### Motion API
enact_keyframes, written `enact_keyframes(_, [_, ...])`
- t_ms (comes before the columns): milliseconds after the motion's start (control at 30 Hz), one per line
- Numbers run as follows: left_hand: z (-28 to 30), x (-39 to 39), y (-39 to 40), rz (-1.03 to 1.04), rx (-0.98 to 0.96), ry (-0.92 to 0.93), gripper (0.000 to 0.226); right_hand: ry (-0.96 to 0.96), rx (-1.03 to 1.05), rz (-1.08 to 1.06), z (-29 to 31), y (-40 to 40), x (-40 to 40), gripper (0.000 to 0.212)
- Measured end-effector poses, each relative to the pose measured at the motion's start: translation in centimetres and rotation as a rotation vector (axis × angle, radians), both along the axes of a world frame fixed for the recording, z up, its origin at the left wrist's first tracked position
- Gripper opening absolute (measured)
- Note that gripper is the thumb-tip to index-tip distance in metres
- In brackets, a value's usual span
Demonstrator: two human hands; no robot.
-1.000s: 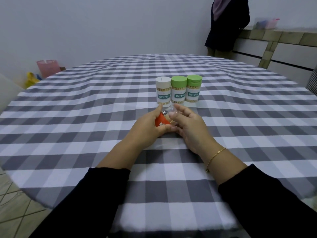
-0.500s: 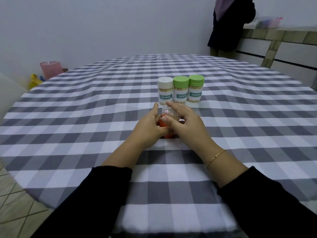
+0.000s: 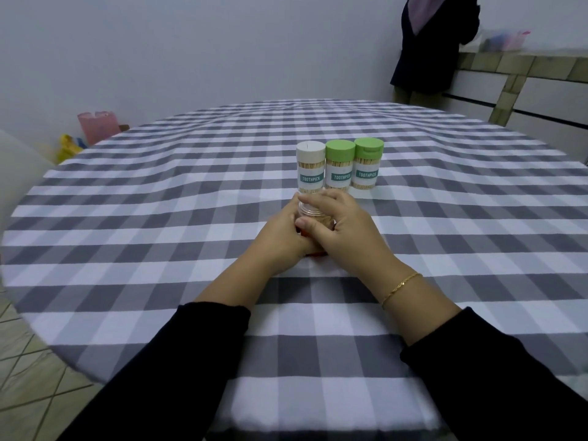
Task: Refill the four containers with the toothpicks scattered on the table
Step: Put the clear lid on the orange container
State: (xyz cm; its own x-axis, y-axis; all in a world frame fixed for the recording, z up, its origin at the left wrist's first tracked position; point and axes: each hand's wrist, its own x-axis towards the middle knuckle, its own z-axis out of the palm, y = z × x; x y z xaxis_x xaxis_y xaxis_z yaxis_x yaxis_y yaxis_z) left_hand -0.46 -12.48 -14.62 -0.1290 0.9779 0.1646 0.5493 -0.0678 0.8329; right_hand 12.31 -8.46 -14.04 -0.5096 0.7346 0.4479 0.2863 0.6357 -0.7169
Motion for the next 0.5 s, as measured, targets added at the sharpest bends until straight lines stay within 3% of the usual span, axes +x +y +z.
enact_keyframes(267, [-0.04,-0.05,-0.4,0.032,0.027,-0.062,0.065,-0.015,-0.048,-0.023,-0.11,-0.1,0.27,0.05])
enact_keyframes(500, [-0.11,0.45,-0.49,0.123,0.015,-0.132,0.068,0.058,-0.213,0.044,0.7,-0.54,0.48,0.038])
